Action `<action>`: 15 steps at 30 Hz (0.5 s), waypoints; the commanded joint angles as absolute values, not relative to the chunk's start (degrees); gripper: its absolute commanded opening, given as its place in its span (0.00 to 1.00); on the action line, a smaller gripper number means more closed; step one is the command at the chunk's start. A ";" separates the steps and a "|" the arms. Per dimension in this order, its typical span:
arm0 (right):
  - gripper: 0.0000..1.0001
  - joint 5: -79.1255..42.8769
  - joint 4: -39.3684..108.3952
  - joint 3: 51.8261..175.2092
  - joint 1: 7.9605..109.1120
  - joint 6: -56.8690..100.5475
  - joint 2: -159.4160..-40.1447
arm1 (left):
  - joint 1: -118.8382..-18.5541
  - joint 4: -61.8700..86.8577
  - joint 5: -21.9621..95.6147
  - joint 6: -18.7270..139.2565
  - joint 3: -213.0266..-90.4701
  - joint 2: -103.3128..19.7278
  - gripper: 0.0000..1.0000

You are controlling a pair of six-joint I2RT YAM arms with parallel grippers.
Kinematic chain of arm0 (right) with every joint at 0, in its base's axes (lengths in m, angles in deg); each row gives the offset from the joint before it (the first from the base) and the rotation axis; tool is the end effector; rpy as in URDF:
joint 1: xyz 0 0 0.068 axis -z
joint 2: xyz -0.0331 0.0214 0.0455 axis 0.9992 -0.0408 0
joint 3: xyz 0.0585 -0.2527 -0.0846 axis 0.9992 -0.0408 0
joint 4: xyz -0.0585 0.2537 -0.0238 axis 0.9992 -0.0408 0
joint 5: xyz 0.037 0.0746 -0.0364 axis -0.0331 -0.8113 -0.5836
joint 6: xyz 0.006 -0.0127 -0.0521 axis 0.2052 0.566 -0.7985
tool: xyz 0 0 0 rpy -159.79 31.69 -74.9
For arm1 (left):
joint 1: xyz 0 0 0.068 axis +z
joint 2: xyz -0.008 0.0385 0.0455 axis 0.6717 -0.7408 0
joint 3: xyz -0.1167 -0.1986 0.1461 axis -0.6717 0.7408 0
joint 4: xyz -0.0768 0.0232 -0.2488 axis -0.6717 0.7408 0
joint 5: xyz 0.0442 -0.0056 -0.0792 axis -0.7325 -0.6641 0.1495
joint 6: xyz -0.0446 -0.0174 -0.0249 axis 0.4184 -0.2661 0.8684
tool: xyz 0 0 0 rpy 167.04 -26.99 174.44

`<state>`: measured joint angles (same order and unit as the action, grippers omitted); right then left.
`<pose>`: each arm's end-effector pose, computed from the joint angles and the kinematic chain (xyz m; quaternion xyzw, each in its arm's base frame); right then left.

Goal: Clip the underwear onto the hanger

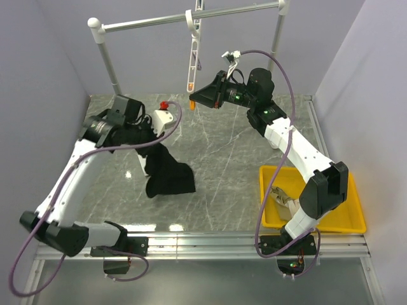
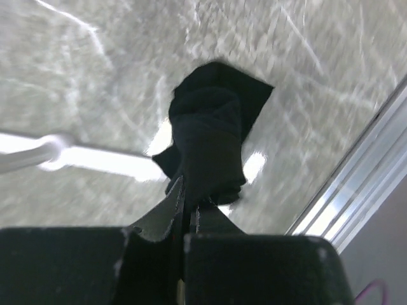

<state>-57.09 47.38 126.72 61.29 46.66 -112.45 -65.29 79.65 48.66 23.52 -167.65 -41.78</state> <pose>0.3327 0.1939 0.4284 -0.2690 0.6194 0.5629 0.4766 0.2204 -0.1072 0.3961 0.4324 0.8276 -0.1594 0.3204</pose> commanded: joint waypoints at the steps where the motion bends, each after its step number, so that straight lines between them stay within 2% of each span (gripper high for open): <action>1: 0.00 -57.24 46.97 129.73 61.38 47.19 -111.69 | -67.68 90.97 43.43 15.99 -172.39 -37.06 0.00; 5: 0.00 -57.24 46.71 130.25 61.38 47.10 -111.78 | -74.44 93.17 33.95 18.10 -171.96 -34.86 0.00; 9: 0.00 -57.33 46.27 130.78 61.30 46.93 -112.30 | -86.37 93.26 25.42 21.61 -166.78 -35.55 0.00; 12: 0.00 -57.24 45.92 130.87 61.38 46.49 -112.30 | -91.57 93.17 25.58 24.15 -163.00 -40.63 0.00; 15: 0.00 -57.07 45.74 130.61 61.56 46.23 -112.13 | -93.78 93.08 28.12 25.74 -164.12 -49.33 0.00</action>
